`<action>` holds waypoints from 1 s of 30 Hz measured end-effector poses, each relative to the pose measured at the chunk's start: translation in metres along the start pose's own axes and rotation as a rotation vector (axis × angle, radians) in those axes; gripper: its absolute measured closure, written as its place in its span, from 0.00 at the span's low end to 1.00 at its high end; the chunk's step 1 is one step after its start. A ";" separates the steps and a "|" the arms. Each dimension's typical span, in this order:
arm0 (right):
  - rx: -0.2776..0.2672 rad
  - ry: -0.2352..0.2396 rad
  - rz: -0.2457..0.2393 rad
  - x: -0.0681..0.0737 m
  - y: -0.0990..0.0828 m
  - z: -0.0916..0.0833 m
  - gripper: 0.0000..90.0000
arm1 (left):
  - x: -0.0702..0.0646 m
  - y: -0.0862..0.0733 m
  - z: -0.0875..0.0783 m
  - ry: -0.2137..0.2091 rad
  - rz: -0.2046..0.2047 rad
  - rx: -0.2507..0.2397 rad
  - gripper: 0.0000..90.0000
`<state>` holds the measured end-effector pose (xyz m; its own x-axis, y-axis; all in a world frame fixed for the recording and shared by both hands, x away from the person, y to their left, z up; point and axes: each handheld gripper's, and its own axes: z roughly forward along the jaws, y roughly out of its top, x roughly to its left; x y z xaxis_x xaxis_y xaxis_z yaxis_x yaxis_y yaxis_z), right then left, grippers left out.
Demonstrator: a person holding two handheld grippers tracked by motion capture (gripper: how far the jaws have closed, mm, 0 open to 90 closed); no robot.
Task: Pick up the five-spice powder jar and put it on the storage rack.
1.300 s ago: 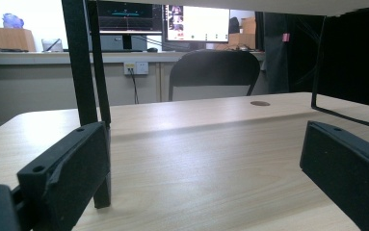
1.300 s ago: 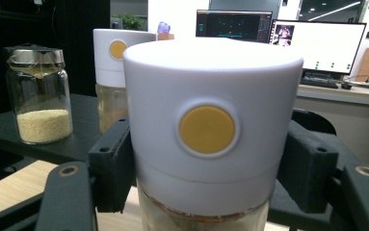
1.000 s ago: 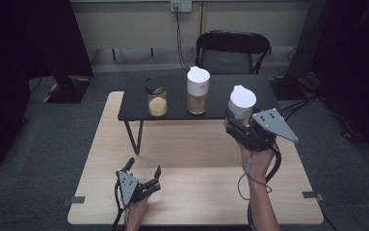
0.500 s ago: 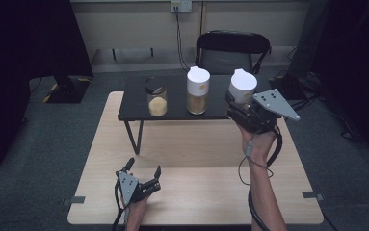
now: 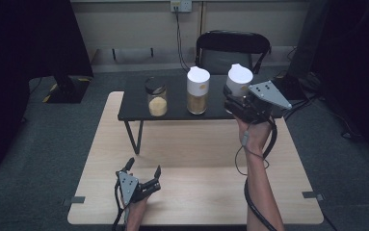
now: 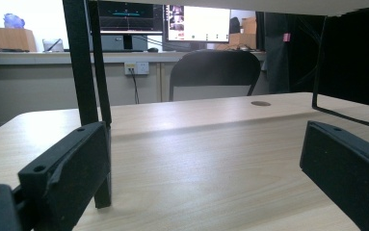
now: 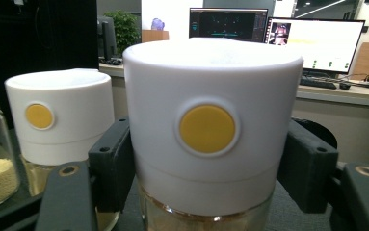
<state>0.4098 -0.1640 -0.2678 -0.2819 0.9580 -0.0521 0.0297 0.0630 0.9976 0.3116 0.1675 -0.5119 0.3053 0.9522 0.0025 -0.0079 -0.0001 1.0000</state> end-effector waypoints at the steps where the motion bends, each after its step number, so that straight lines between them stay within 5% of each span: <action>1: 0.003 -0.002 -0.001 -0.001 0.000 0.001 0.34 | 0.000 0.000 0.000 0.000 0.000 0.000 0.03; 30: 0.066 0.029 0.037 -0.005 -0.017 0.028 0.34 | 0.000 0.000 0.000 0.000 0.000 0.000 0.03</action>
<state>0.4371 -0.1620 -0.2854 -0.3067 0.9517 -0.0134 0.1031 0.0472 0.9935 0.3115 0.1675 -0.5119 0.3057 0.9521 0.0024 -0.0076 -0.0001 1.0000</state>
